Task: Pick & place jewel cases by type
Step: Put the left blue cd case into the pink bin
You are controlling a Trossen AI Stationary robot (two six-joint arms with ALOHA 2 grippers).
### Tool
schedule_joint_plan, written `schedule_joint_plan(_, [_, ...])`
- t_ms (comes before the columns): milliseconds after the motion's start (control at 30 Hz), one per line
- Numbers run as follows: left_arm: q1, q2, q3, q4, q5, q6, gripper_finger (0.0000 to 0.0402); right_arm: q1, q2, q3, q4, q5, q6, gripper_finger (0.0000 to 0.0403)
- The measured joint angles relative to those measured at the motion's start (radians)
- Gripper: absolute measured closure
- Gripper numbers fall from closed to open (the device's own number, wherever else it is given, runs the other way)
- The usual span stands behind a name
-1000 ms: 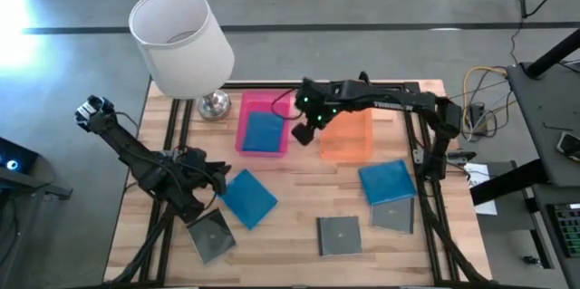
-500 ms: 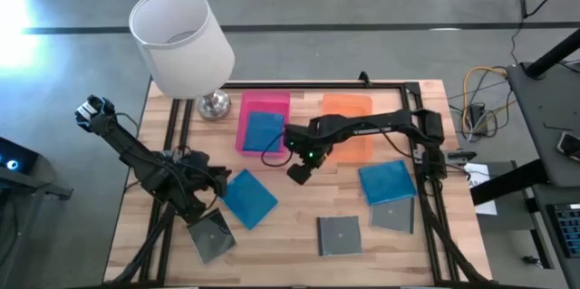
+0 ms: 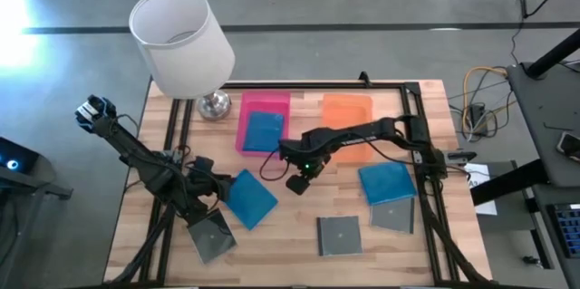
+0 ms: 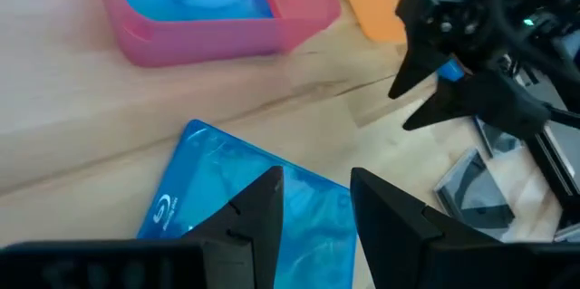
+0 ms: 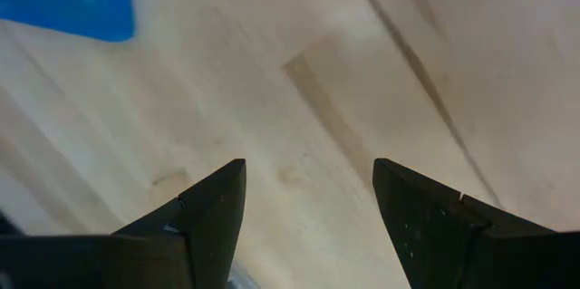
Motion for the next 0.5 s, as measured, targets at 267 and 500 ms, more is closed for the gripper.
schedule_joint_plan(267, [0.0,0.0,-0.018,0.047,-0.005,0.002,0.0288,0.013,0.0,-0.028,0.017,-0.002,0.005,0.0168])
schedule_joint_plan(500, [0.0,0.0,-0.018,0.049,-0.014,0.002,0.0288,0.019,0.0,-0.058,0.033,-0.004,0.02,0.0168])
